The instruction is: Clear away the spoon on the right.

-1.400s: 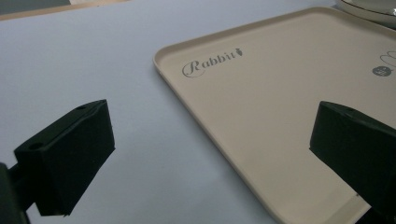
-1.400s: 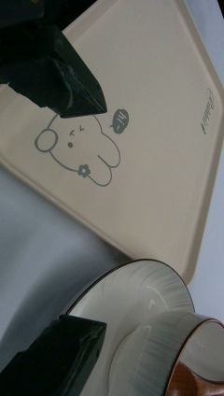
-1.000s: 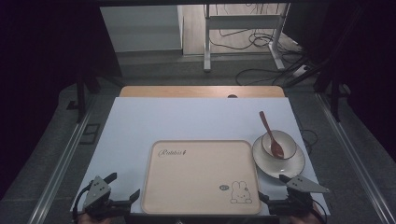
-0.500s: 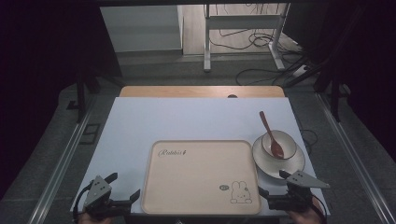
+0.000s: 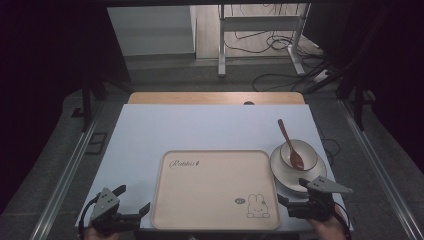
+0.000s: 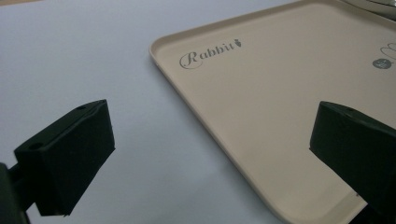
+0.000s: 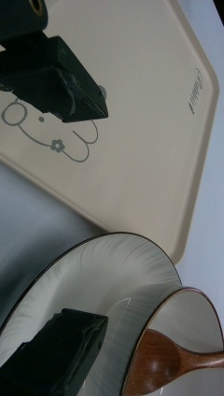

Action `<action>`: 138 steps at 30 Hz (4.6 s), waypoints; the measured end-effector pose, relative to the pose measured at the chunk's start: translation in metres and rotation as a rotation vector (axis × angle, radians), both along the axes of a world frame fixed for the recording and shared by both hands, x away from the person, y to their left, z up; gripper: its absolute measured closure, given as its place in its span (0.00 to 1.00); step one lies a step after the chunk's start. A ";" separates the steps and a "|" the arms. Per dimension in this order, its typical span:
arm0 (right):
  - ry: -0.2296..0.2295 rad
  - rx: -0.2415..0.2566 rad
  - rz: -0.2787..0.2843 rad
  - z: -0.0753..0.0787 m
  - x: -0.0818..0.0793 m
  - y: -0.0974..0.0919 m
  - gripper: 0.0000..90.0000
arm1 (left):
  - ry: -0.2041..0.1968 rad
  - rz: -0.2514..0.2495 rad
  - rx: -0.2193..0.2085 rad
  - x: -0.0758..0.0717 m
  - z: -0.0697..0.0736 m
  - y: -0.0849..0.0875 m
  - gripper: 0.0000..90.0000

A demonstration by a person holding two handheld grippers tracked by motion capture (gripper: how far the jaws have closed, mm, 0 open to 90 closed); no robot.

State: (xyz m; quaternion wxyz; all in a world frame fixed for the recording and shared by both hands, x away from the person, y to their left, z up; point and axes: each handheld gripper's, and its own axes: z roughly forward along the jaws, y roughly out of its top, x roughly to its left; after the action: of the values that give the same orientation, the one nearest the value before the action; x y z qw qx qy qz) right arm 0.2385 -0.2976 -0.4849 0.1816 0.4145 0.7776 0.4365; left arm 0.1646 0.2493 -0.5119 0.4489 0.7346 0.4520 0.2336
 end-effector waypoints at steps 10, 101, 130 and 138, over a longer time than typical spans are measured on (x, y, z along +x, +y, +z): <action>0.001 -0.026 0.028 0.006 0.012 0.004 0.03 | 0.006 -0.004 -0.002 0.002 0.000 0.000 0.00; 0.241 -0.340 -0.109 0.048 0.204 0.023 0.77 | 0.047 -0.035 0.001 0.010 -0.001 -0.002 0.00; 0.263 -0.342 -0.023 0.105 0.192 0.028 0.86 | 0.053 -0.040 0.006 0.011 -0.001 -0.002 0.00; 0.267 -0.344 0.025 0.127 0.178 0.032 0.86 | 0.055 -0.041 0.008 0.011 -0.001 -0.002 0.00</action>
State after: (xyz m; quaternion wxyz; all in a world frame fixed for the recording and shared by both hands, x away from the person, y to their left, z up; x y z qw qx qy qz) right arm 0.4165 -0.2659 -0.3580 0.1396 0.4221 0.8628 0.2406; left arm 0.1753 0.2470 -0.5131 0.4381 0.7518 0.4478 0.2059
